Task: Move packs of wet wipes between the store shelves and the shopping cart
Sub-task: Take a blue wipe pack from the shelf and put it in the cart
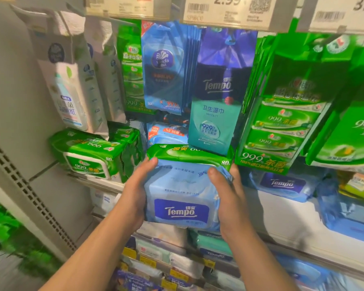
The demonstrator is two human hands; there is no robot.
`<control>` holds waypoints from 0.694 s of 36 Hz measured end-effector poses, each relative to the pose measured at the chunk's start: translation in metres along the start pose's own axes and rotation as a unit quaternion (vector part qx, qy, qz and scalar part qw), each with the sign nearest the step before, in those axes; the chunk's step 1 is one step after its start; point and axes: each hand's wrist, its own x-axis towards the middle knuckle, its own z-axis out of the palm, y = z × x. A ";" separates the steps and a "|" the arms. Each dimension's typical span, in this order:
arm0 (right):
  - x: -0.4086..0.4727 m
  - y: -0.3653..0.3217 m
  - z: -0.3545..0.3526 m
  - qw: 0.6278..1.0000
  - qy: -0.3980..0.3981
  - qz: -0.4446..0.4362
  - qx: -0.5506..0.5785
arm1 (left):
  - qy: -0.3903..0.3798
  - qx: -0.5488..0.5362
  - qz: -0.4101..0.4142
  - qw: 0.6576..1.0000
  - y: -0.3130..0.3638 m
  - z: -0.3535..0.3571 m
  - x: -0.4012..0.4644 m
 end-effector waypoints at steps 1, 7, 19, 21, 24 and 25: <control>-0.004 0.000 0.002 1.000 -0.001 -0.004 0.008 | 0.004 -0.002 0.007 1.000 0.000 -0.001 -0.005; -0.025 -0.001 0.010 0.996 -0.040 -0.048 0.057 | 0.035 0.005 0.027 0.999 -0.003 -0.004 -0.041; -0.060 0.014 0.036 0.986 -0.157 -0.041 0.025 | 0.188 -0.027 0.068 0.980 -0.005 -0.013 -0.126; -0.068 0.017 0.045 0.983 -0.182 -0.027 0.023 | 0.216 -0.032 0.075 0.973 -0.005 -0.021 -0.138; -0.081 0.022 0.058 0.977 -0.212 0.005 0.023 | 0.264 -0.033 0.080 0.961 -0.004 -0.037 -0.159; -0.085 0.024 0.063 0.976 -0.220 0.003 0.011 | 0.276 -0.031 0.083 0.957 -0.003 -0.042 -0.166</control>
